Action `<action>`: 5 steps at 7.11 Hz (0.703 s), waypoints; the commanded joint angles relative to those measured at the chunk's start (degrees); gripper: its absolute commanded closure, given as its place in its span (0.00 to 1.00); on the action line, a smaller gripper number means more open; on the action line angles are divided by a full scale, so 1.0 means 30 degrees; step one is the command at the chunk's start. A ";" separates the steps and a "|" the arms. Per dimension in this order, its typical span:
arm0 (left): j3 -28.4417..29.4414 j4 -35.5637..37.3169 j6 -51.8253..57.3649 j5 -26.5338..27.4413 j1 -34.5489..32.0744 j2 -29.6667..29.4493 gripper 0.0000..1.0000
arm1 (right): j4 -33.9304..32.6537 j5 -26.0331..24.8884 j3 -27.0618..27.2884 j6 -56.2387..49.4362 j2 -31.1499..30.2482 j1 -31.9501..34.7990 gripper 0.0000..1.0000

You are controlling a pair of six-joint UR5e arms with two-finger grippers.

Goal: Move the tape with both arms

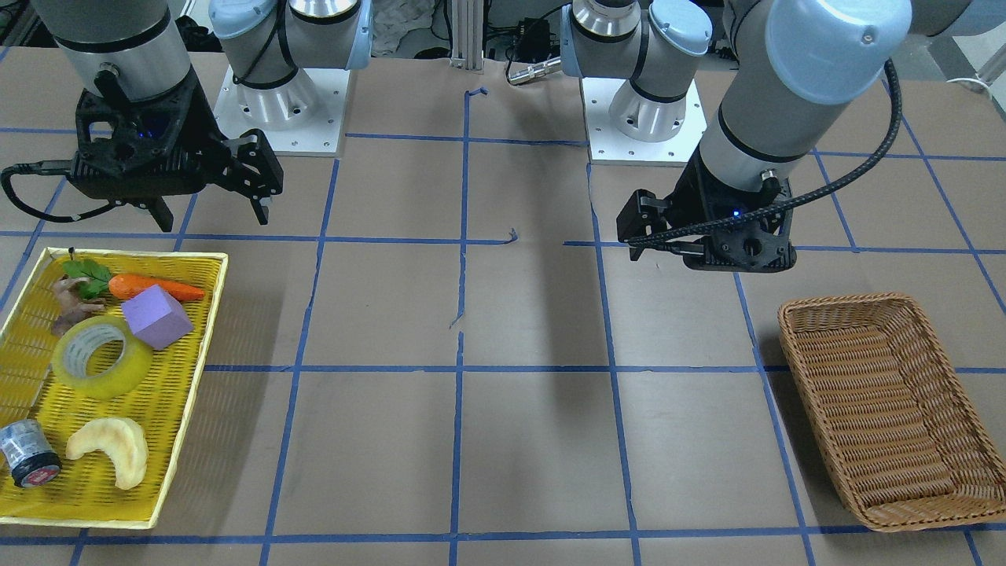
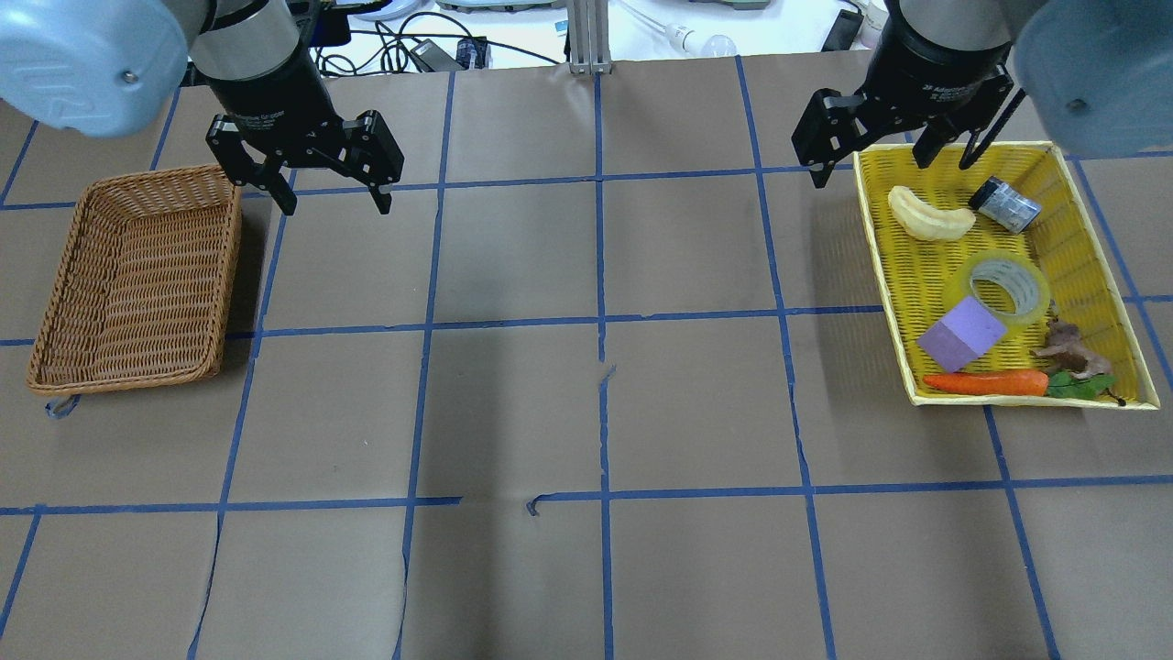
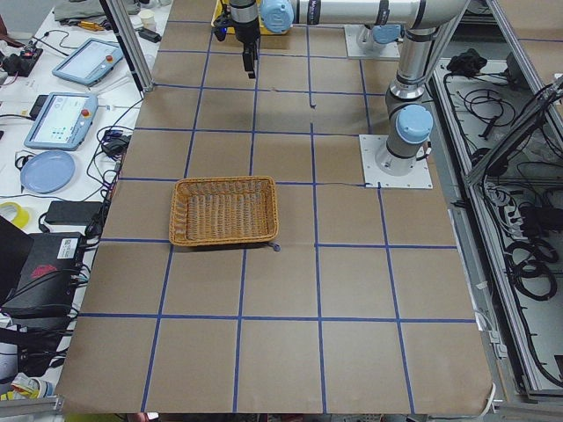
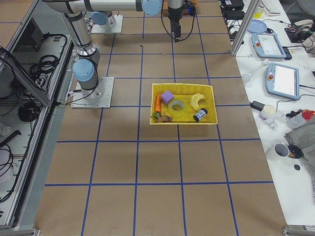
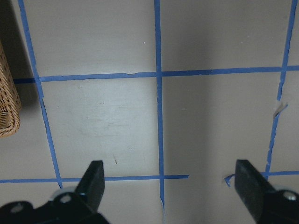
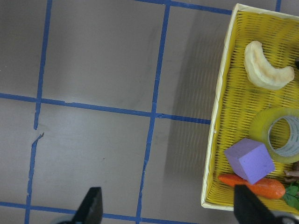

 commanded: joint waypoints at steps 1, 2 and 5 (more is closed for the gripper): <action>-0.0044 0.0143 -0.0010 -0.0009 0.0000 0.0010 0.00 | 0.0000 -0.0029 0.0017 -0.0025 0.0020 0.0002 0.00; -0.0045 0.0144 0.0019 -0.0008 0.0000 0.0010 0.00 | 0.0000 -0.0030 0.0018 -0.0054 0.0020 -0.0027 0.00; -0.0162 0.0173 0.0019 -0.0008 0.0029 0.0010 0.00 | 0.0000 -0.0001 0.0018 -0.0054 0.0020 -0.0028 0.00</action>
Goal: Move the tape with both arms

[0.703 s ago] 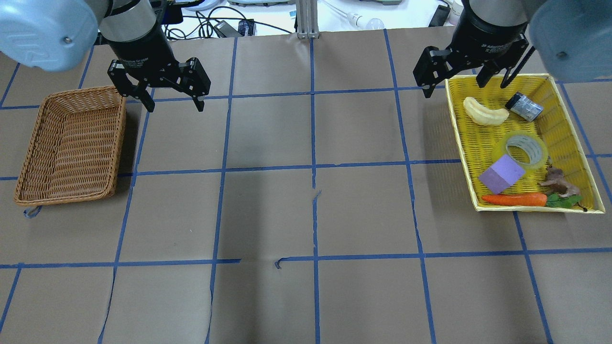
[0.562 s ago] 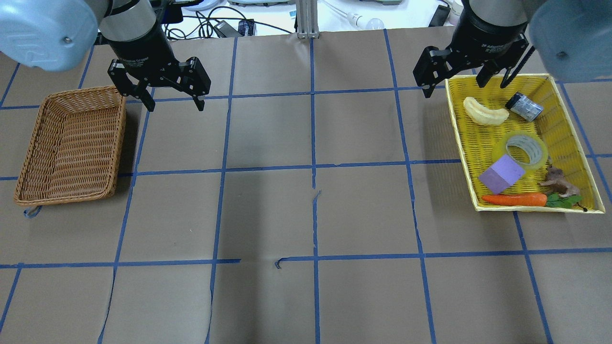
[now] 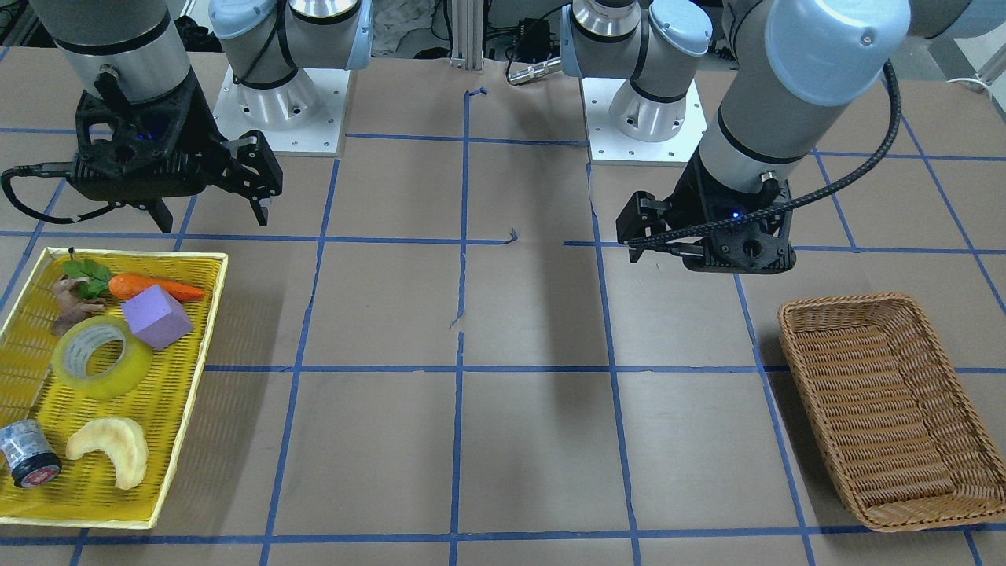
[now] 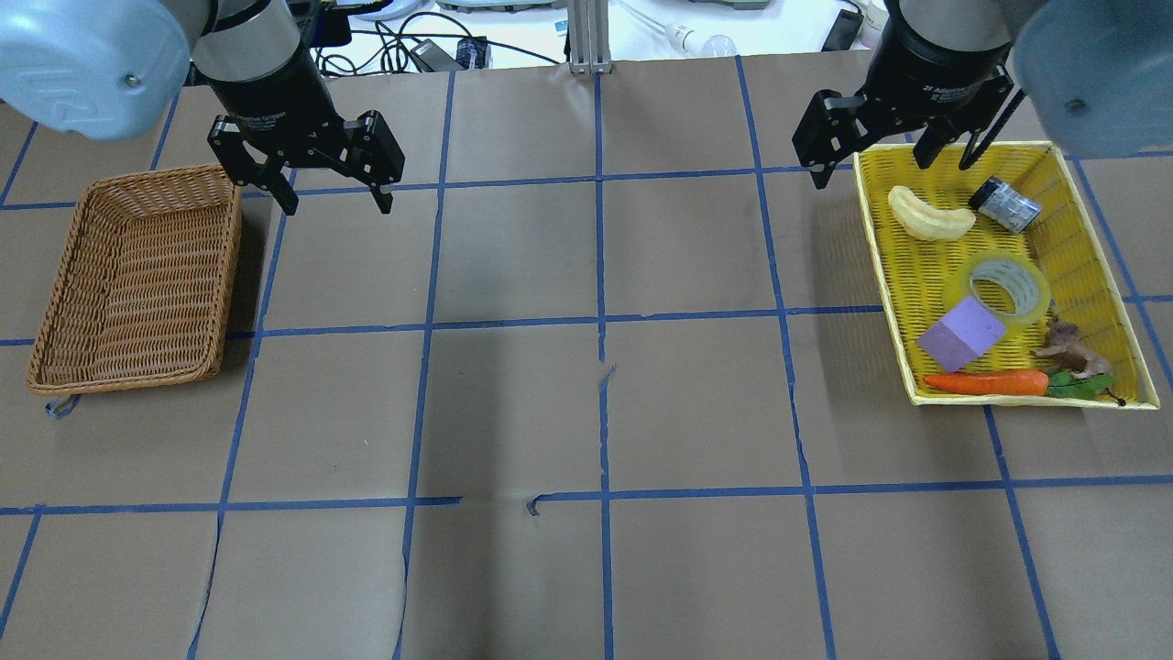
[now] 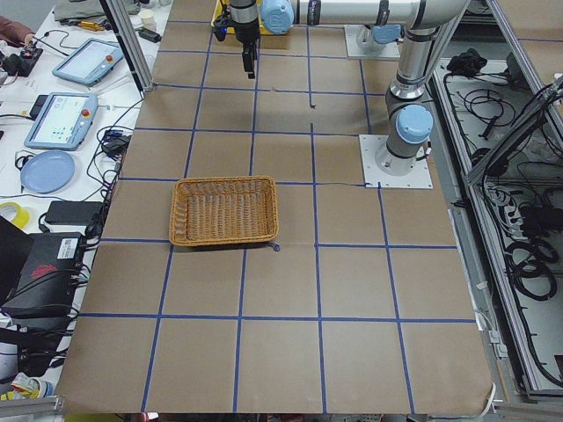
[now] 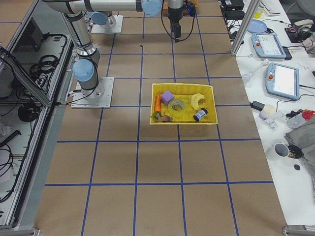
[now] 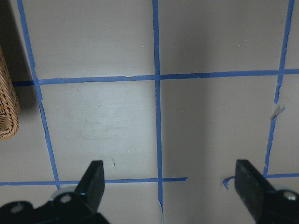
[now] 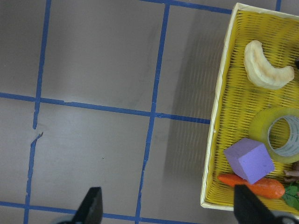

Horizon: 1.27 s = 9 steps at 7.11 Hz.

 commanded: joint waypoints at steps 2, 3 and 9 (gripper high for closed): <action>-0.0033 0.0128 0.0096 -0.0058 0.0013 -0.0029 0.00 | -0.0058 0.0053 0.0021 0.0298 0.0030 -0.0003 0.00; -0.0032 0.0128 0.0096 -0.0058 0.0013 -0.0029 0.00 | -0.0117 0.0053 -0.0008 0.0821 0.0059 -0.0003 0.00; -0.0062 0.0128 0.0037 -0.0058 -0.0017 -0.0029 0.00 | 0.0493 -0.0122 -0.0037 0.2555 0.0177 -0.0003 0.00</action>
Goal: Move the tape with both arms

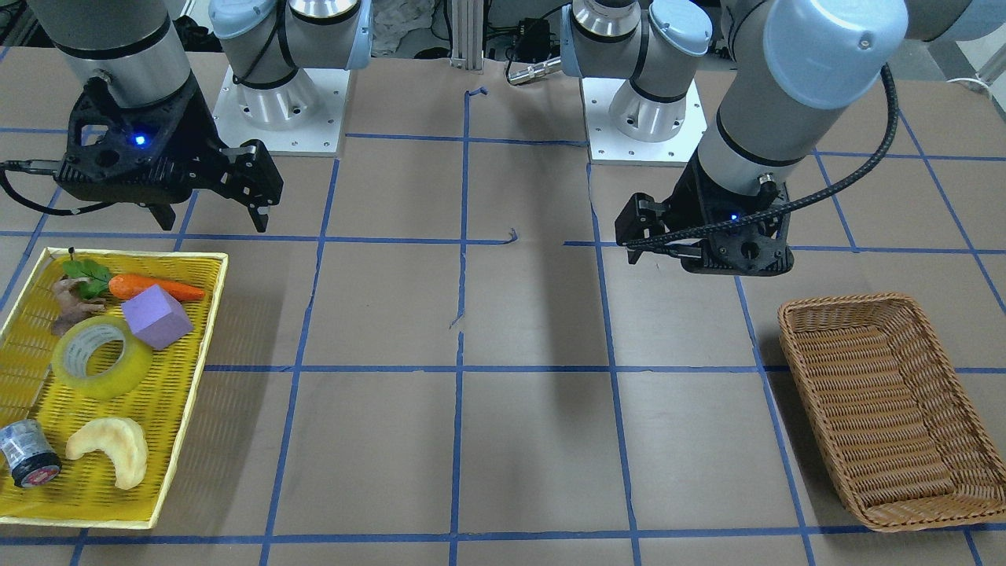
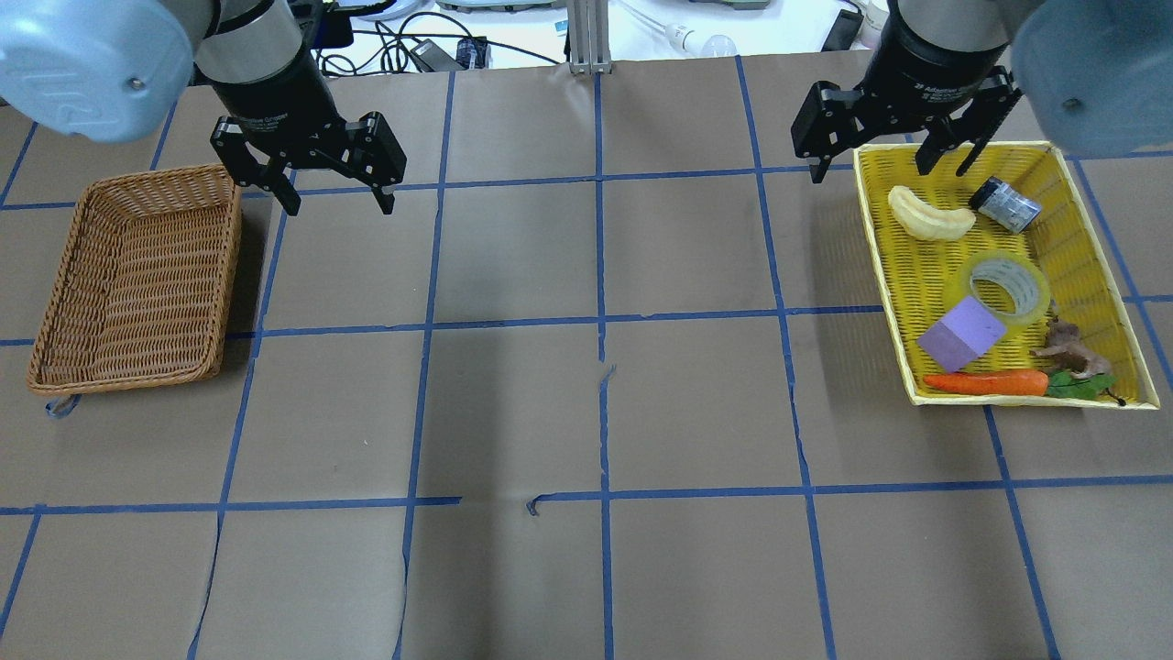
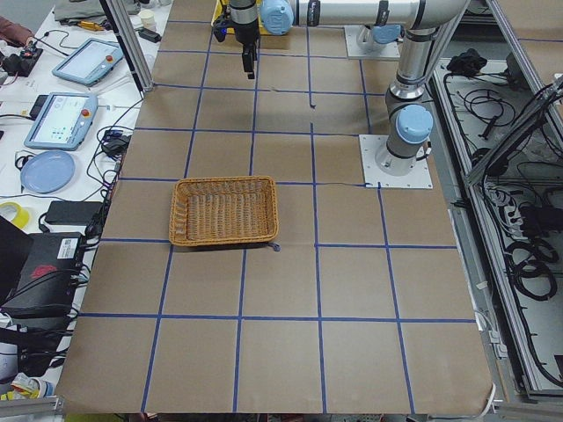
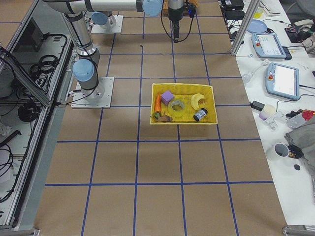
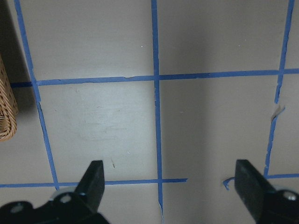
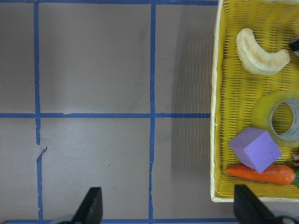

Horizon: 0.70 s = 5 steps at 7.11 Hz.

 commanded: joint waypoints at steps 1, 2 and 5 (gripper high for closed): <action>-0.0001 0.0000 -0.0023 0.0000 -0.0001 0.0000 0.00 | 0.0388 -0.0034 -0.0020 0.0027 0.0061 0.0000 0.00; -0.0001 0.0000 -0.0052 0.0000 -0.0001 0.0000 0.00 | 0.0359 0.0024 -0.0020 0.0027 0.0061 0.0000 0.00; -0.0030 0.0000 -0.0081 0.0000 -0.0001 0.0000 0.00 | 0.0359 -0.0120 0.0037 -0.0205 0.0119 0.0000 0.00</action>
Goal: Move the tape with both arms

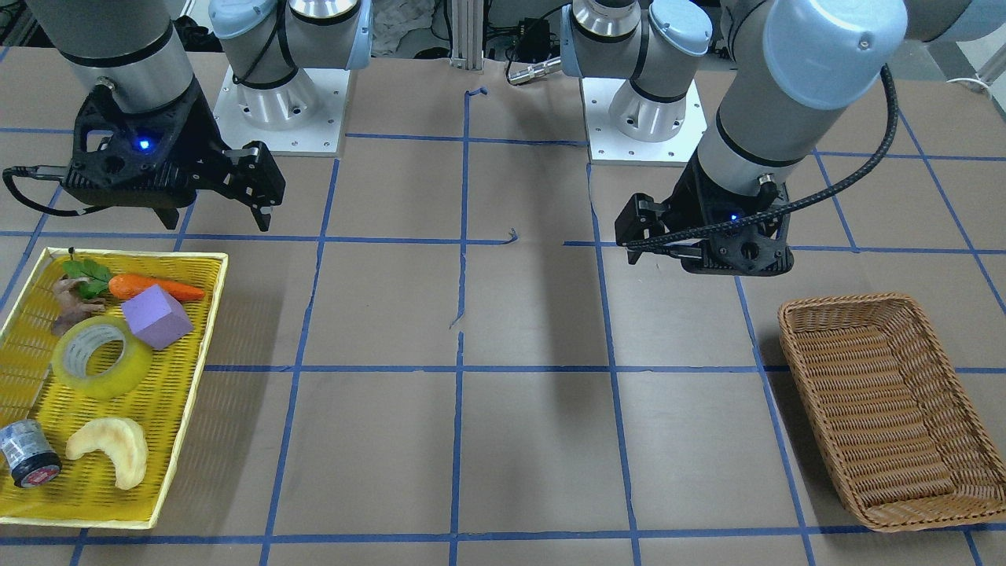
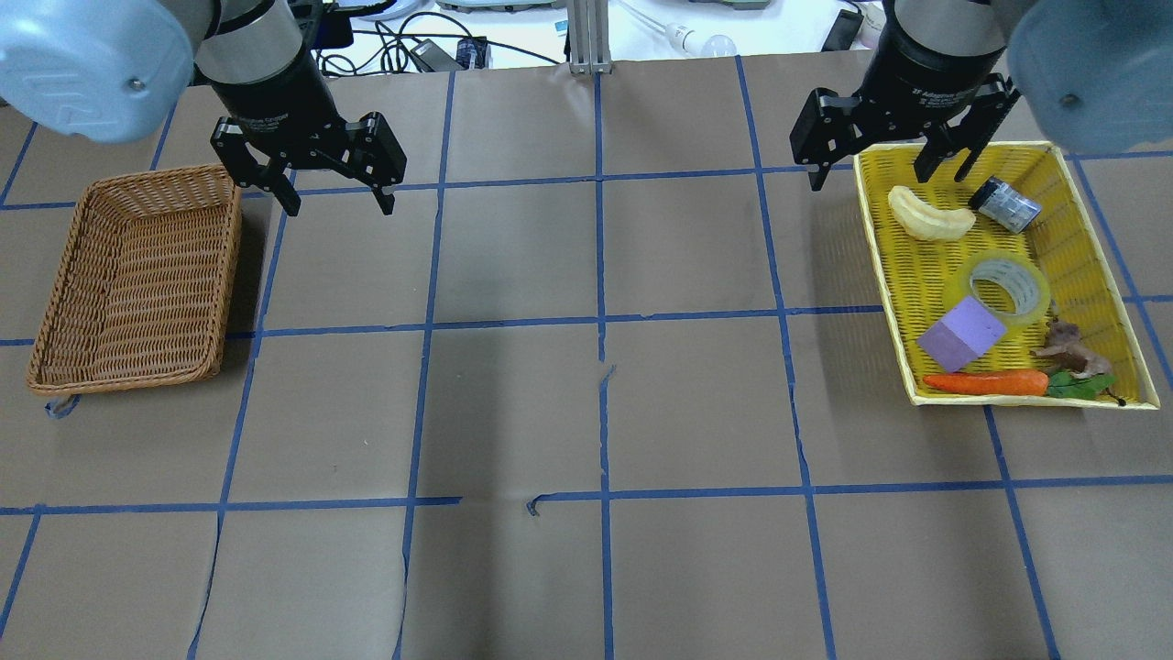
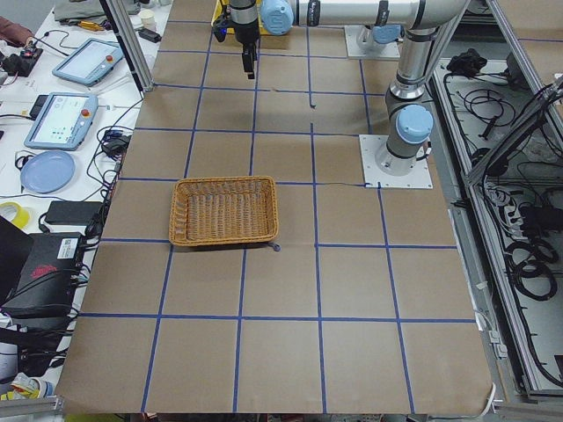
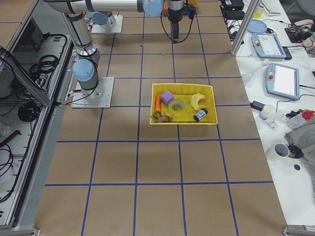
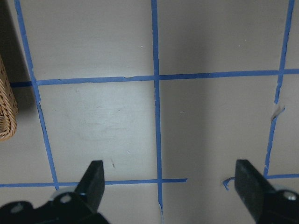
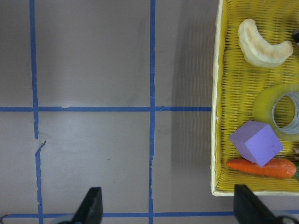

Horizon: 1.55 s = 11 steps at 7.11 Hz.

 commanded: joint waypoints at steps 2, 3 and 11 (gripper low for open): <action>-0.0010 0.0000 0.0024 0.0000 0.0000 -0.0029 0.00 | -0.0001 -0.0192 0.0035 -0.2487 0.0637 -0.0854 0.00; -0.0010 0.0000 0.0053 0.0000 0.0000 -0.0029 0.00 | -0.0001 -0.0134 0.0093 -0.4480 0.1047 -0.1962 0.00; -0.0010 0.0000 -0.0006 -0.0029 0.0000 -0.0059 0.00 | -0.9537 -0.1247 0.3719 -2.0378 0.6996 -0.9058 0.00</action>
